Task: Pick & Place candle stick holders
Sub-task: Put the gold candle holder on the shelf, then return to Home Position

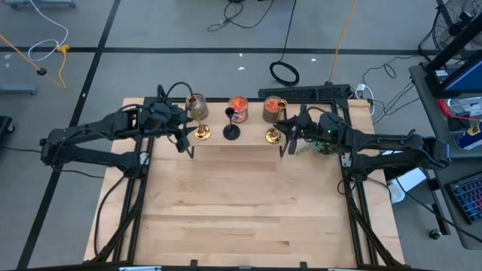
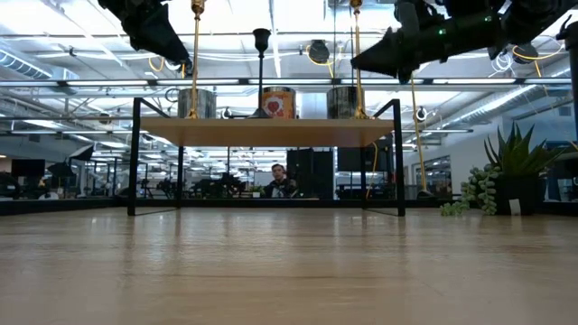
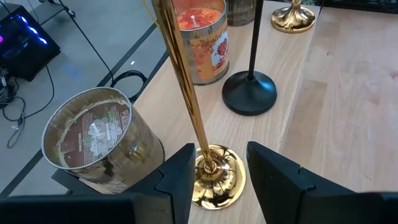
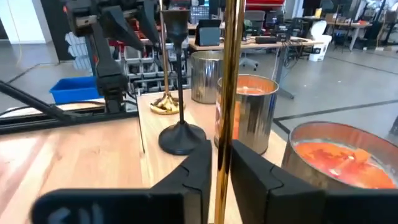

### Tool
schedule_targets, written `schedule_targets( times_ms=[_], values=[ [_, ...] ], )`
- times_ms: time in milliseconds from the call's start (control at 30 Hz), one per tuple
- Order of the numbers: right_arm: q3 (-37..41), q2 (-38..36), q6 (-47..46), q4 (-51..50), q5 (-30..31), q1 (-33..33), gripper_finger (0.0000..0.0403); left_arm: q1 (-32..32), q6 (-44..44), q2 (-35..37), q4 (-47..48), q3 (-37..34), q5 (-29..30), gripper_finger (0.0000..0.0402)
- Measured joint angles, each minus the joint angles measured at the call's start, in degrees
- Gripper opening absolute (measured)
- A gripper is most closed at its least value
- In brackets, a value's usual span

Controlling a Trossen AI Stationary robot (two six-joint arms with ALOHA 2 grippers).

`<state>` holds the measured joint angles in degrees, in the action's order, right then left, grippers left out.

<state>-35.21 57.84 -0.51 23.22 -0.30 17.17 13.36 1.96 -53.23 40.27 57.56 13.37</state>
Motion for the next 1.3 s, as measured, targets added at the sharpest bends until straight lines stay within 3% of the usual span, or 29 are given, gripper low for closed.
schedule_targets(
  times_ms=[333,667,900,1000,1133,1300],
  values=[
    [-0.15,-1.71,-0.29,1.43,0.07,-0.02,0.0113,0.0,-0.22,0.16,0.44,0.0,-0.01,0.0154],
    [-0.19,-11.07,-0.34,-16.18,0.07,-0.02,0.0122,-0.19,-2.27,3.84,3.97,0.0,-0.33,0.0154],
    [-0.19,-17.57,-5.32,-26.27,0.0,-0.04,0.0117,-2.2,-3.26,12.7,7.28,0.0,-0.39,0.0154],
    [1.11,-19.5,-5.12,-26.04,0.0,-0.04,0.0118,-3.06,-6.47,17.49,5.25,-1.1,-0.44,0.0154],
    [4.91,-21.45,-5.06,-23.19,-0.01,-0.04,0.012,-3.93,-8.43,24.6,0.25,-5.89,-2.66,0.0154],
    [10.81,-23.45,-6.3,-17.13,-0.15,-0.04,0.0121,-4.22,-10.81,33.09,-7.84,-16.33,-10.43,0.0154]
  ],
)
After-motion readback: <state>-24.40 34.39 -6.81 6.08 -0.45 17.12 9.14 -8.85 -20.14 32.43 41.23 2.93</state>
